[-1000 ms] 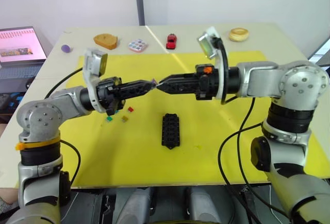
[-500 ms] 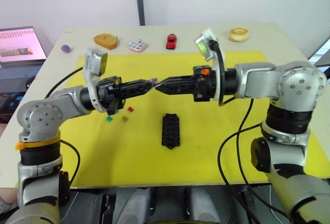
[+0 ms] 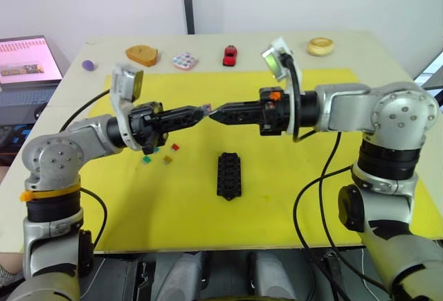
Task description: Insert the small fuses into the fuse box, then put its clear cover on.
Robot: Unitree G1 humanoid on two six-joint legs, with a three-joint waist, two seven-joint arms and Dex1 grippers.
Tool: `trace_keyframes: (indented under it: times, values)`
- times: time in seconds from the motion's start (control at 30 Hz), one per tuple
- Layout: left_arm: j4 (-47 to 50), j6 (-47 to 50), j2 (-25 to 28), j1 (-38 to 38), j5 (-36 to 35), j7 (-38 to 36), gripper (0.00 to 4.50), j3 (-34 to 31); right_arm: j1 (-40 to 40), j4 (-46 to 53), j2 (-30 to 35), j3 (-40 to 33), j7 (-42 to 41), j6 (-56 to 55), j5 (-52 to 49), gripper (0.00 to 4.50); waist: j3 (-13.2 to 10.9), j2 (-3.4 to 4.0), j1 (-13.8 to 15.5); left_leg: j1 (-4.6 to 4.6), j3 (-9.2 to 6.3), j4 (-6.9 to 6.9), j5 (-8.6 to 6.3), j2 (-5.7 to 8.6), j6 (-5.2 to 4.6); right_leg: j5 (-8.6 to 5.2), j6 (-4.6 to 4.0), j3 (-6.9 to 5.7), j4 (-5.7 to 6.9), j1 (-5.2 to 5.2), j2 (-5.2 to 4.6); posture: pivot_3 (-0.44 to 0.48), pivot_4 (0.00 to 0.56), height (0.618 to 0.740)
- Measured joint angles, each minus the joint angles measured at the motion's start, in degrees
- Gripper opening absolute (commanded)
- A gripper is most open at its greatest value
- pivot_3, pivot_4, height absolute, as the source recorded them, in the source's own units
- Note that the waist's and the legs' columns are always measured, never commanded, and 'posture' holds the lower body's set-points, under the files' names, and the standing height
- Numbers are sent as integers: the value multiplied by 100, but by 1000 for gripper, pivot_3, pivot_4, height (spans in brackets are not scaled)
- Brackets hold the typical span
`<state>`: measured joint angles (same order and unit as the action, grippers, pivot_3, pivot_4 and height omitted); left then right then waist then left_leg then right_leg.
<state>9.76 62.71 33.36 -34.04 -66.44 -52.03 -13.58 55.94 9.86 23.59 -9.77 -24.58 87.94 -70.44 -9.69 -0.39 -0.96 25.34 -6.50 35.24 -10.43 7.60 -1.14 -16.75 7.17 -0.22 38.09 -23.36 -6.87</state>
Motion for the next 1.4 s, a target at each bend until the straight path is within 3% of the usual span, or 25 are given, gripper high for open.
trace_keyframes:
  times: [0.23, 0.37, 0.5, 0.57, 0.67, 0.8, 0.93, 1.17, 1.4]
  values:
    - [18, 2, 35, 8, 6, 49, 0, 98, 6, 86, 187, 146, -64, -17, 40, 17, 0, 0, 10, 1, 0, 0, 0, 0, -1, 0, 0, 0, -1, 0, -1, 0, 150, 740]
    - [79, -37, 376, 41, 293, 34, 1385, 282, 113, 459, 850, 806, -420, -62, 362, 0, -2, 1, 1, 4, 1, -4, -1, 0, -1, 0, 0, 1, -1, -7, 0, 0, 150, 740]
    - [191, -325, 978, 245, 768, -406, 3485, 439, 204, 836, 1633, 1590, -1183, -283, 770, 0, -3, 1, -12, 5, 6, -13, -1, -2, -1, -1, -1, 4, -7, -12, -1, 0, 150, 740]
    - [362, -749, 1611, 529, 1277, -955, 4456, 728, 404, 921, 2116, 2102, -1696, -486, 1096, 0, -6, 5, -25, 6, 14, -20, -2, -4, 0, -2, -3, 7, -10, -18, -2, 0, 150, 740]
    - [582, -1628, 2240, 898, 2205, -1639, 4456, 1271, 984, 953, 2621, 2915, -2421, -762, 1663, 0, -16, 22, -12, 6, 17, -24, -5, -5, 2, -12, -22, 10, -14, -26, -7, 0, 150, 740]
    - [776, -2549, 2252, 1146, 2992, -1984, 4456, 1749, 1681, 1485, 3008, 4335, -3579, -1234, 2445, 0, -17, 17, 15, 26, 17, -23, -9, -5, -1, -10, -19, 9, -18, -63, -10, 0, 150, 740]
    - [900, -3089, 2140, 1261, 3396, -2046, 4456, 1944, 1842, 1515, 2891, 5015, -4006, -1339, 2934, 0, -18, 19, 13, 38, 20, -20, -8, -5, -3, 0, -5, 11, -14, -76, -9, 0, 150, 740]
    - [981, -3323, 1968, 1345, 3753, -2010, 4456, 2137, 2154, 1245, 2203, 5626, -3955, -895, 3479, 0, -18, 20, 0, 42, 19, -21, -4, -9, 1, 2, -5, 13, -3, -88, 1, 0, 150, 740]
    - [933, -3578, 1781, 1359, 4068, -2037, 4456, 2343, 2372, 957, 1604, 5681, -3773, -28, 3436, 0, -18, 19, 23, 41, 18, -13, -3, -8, 1, 5, -7, 13, 0, -84, 3, 0, 150, 740]
